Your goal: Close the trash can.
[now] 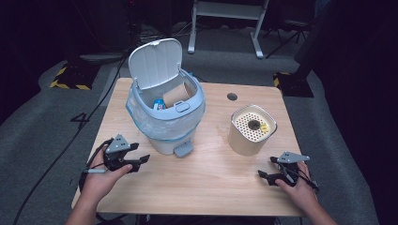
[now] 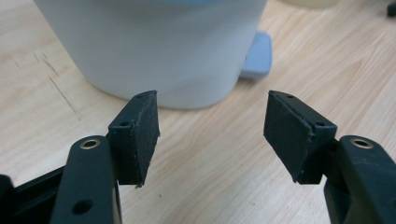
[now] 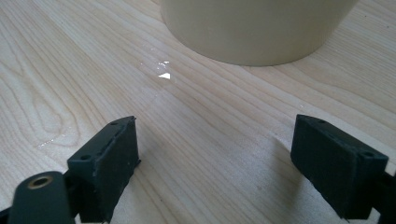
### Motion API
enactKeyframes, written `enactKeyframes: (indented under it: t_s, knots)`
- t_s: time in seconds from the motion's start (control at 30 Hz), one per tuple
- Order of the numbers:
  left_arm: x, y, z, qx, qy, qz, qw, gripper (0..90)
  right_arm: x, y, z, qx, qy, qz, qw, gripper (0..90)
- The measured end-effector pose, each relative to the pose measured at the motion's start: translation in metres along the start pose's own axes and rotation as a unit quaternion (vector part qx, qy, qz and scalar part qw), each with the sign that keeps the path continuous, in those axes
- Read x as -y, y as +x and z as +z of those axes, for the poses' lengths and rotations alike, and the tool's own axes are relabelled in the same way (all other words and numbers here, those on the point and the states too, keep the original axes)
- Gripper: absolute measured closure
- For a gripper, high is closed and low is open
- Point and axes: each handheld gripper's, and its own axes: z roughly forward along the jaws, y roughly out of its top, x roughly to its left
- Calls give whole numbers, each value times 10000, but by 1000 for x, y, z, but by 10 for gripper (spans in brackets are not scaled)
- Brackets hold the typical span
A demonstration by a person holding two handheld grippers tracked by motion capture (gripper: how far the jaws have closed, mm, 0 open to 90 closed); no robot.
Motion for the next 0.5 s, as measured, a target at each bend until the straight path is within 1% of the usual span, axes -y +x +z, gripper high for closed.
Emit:
enactKeyframes:
  t_s: [0.07,0.1,0.13,0.2,0.23,0.27,0.3,0.43,0.47,0.5]
  knots:
    - [-7,1,-7,3,-146,-29,9999,366,0,0,0,-1,0,0,10000,148]
    - [-10,1,-9,8,-177,7,9998,367,0,0,0,0,1,0,10000,148]
    - [-13,1,-12,9,-245,-24,9997,367,0,0,0,0,1,-1,10000,148]
    - [-19,2,-17,2,-353,25,9994,367,0,0,0,1,1,1,10000,148]
    - [-22,3,-20,-10,-418,89,9991,368,0,0,0,1,0,0,10000,148]
    - [-24,3,-21,-2,-466,63,9989,371,0,0,0,2,0,0,10000,148]
    - [-26,4,-23,-9,-507,90,9987,374,0,0,0,1,0,0,10000,149]
    - [-36,7,-31,40,-672,-18,9977,385,0,0,1,7,-5,12,10000,148]
    - [-40,9,-34,61,-748,-40,9972,389,0,0,1,7,-3,13,10000,148]
    - [-43,10,-37,76,-776,-33,9969,392,0,0,1,6,-5,15,10000,148]
